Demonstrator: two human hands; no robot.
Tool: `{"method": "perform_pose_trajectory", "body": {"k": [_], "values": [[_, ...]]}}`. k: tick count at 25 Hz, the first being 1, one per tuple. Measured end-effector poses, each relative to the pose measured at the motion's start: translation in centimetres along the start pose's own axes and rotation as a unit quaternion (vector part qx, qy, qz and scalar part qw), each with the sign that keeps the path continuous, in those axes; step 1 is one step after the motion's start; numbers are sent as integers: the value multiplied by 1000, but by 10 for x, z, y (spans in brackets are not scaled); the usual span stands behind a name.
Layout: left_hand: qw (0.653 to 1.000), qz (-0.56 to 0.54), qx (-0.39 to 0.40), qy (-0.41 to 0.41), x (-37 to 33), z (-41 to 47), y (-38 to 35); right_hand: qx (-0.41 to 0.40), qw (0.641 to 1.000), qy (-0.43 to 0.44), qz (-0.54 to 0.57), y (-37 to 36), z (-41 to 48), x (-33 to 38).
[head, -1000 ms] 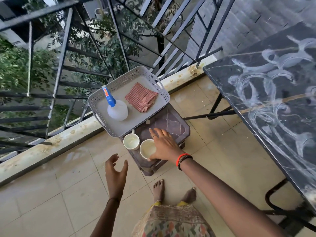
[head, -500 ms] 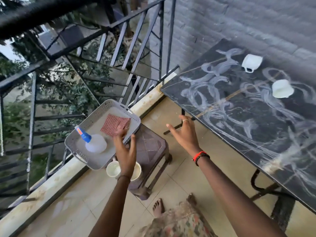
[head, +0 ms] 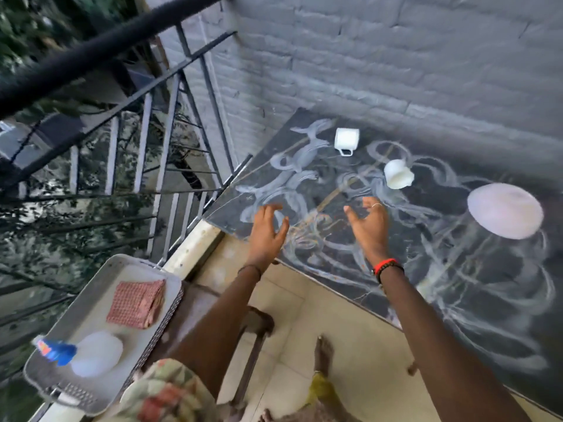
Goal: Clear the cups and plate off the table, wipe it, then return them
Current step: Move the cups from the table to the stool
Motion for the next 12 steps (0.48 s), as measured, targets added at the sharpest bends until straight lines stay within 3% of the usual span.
{"method": "perform_pose_trajectory", "body": {"k": [7,12], "values": [[992,89,77,-45,-59,127,-76,-60,996,-53,-45,67,134,-36],[978,168,109,-65,-78,217,-125,7,986,-70,-151,67,202,-58]]}}
Point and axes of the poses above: each hand's wrist, its own z-axis towards the middle knuckle, its own y-axis out of the back of the hand, x = y × z, the point moved 9 cm from there along z, towards the middle knuckle, and after that the axes turned 12 degrees about z, right-handed, at the moved point
